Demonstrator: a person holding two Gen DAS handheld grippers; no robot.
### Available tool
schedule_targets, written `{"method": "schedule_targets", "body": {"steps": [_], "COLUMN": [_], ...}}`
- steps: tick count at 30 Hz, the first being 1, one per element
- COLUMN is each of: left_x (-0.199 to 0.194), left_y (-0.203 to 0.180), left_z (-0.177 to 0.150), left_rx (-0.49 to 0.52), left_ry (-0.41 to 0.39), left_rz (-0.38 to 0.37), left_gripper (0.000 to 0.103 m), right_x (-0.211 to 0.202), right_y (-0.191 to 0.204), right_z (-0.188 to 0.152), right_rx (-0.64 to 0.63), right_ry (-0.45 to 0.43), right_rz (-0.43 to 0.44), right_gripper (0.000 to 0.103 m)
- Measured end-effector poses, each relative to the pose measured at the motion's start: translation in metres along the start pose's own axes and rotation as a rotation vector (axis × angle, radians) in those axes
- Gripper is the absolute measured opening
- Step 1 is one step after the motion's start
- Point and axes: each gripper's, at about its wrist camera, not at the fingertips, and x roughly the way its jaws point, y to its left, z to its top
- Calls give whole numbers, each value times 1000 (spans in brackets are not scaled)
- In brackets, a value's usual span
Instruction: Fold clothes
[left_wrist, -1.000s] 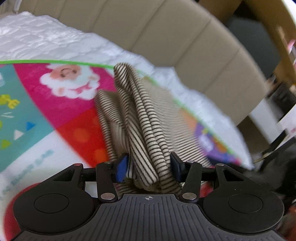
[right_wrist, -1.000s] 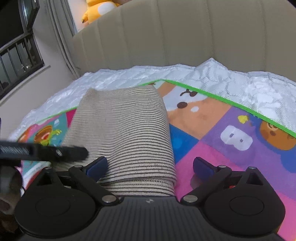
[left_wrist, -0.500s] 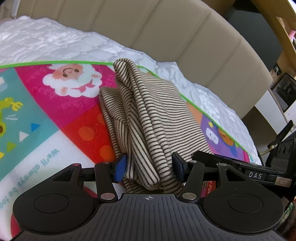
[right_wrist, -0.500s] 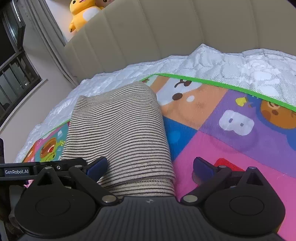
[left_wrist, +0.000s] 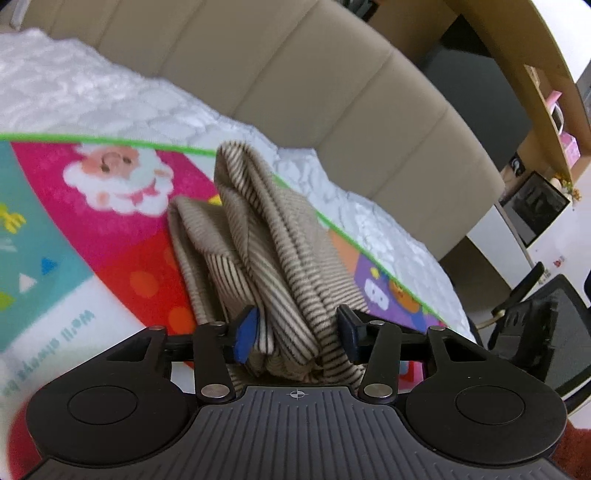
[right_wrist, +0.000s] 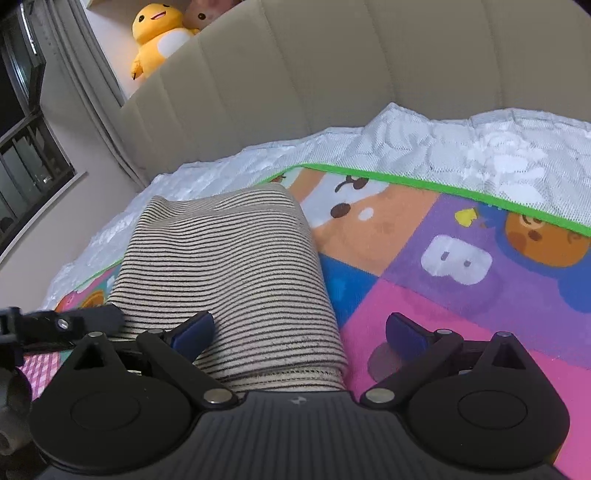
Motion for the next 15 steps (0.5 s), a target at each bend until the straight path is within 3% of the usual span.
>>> {"method": "schedule_targets", "body": {"steps": [4, 7, 8, 15], "left_x": [-3, 9, 10, 2], "left_y": [-6, -5, -7, -3], "left_z": [1, -4, -5, -2], "left_rx": [38, 57, 67, 29], "left_ry": [-14, 47, 50, 5], "left_rz": [3, 42, 34, -64], "left_gripper": [60, 56, 50, 40], "right_x": [2, 0, -1, -2], "right_y": [2, 1, 1, -4], "right_z": [-1, 0, 0, 2], "right_rx": [-12, -6, -3, 30], "right_ry": [4, -9, -15, -24], "right_rz": [0, -4, -6, -11], "right_gripper": [101, 101, 101, 101]}}
